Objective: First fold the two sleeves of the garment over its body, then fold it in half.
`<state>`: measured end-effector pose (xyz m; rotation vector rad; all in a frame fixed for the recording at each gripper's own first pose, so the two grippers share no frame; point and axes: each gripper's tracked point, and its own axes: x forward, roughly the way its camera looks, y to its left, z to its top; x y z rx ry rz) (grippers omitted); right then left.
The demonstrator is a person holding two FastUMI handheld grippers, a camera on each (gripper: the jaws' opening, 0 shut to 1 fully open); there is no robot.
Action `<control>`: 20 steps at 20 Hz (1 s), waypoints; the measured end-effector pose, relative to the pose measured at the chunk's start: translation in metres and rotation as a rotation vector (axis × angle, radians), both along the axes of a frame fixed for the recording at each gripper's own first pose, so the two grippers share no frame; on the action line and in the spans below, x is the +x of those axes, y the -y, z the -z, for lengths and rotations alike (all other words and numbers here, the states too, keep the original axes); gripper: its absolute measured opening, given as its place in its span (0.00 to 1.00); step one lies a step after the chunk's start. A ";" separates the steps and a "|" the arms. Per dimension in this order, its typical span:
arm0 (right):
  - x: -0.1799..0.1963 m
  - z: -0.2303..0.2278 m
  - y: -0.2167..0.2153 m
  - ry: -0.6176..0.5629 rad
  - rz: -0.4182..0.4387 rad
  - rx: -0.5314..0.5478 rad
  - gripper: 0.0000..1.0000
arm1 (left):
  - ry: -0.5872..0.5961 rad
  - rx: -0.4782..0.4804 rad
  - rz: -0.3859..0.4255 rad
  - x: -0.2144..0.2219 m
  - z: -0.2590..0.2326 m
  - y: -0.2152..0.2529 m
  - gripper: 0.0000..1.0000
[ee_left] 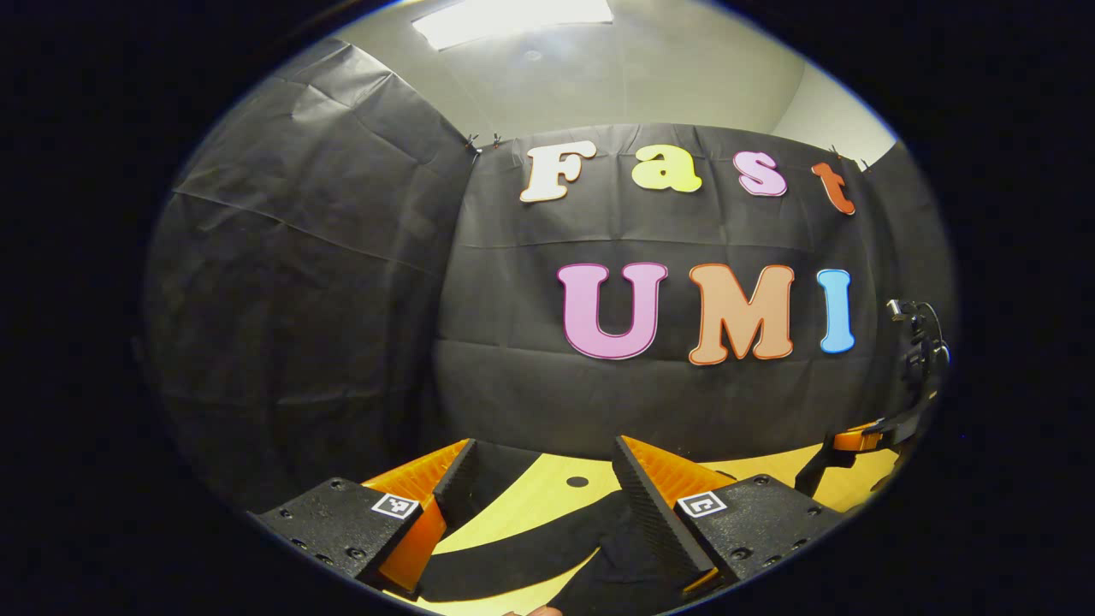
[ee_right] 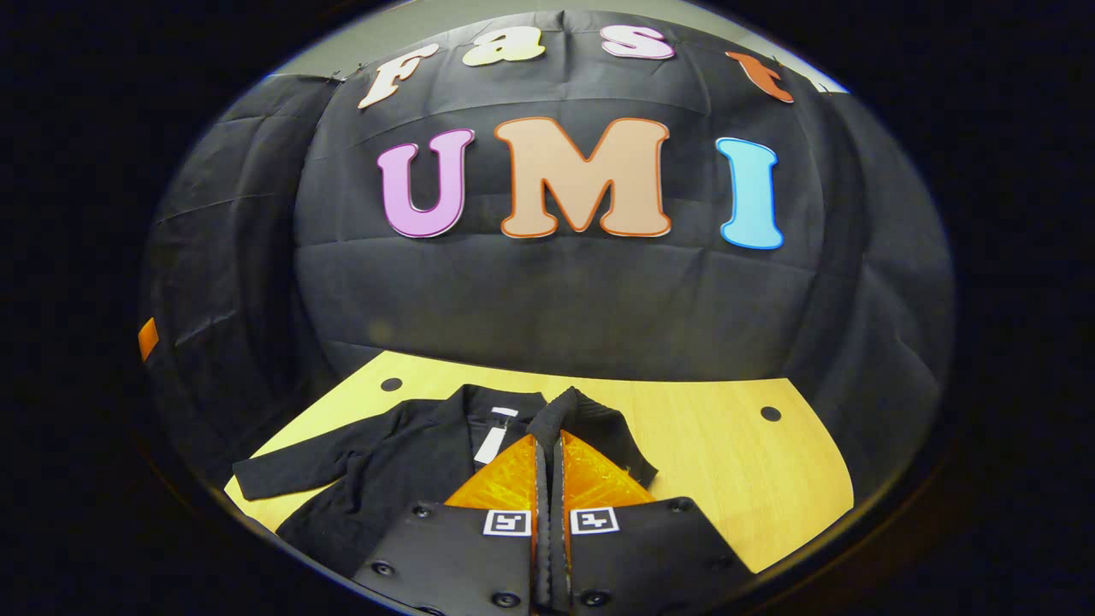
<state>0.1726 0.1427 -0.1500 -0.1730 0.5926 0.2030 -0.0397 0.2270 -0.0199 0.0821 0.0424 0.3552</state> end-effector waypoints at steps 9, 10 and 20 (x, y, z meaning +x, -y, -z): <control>0.014 0.029 -0.091 -0.026 -0.132 -0.034 0.02 | -0.031 0.004 -0.048 -0.005 0.015 -0.053 0.94; 0.014 0.036 -0.102 -0.039 -0.147 -0.041 0.02 | -0.041 0.002 -0.052 -0.005 0.018 -0.060 0.94; 0.021 0.080 -0.188 -0.117 -0.243 -0.024 0.05 | -0.214 -0.112 -0.083 -0.016 0.083 -0.125 0.94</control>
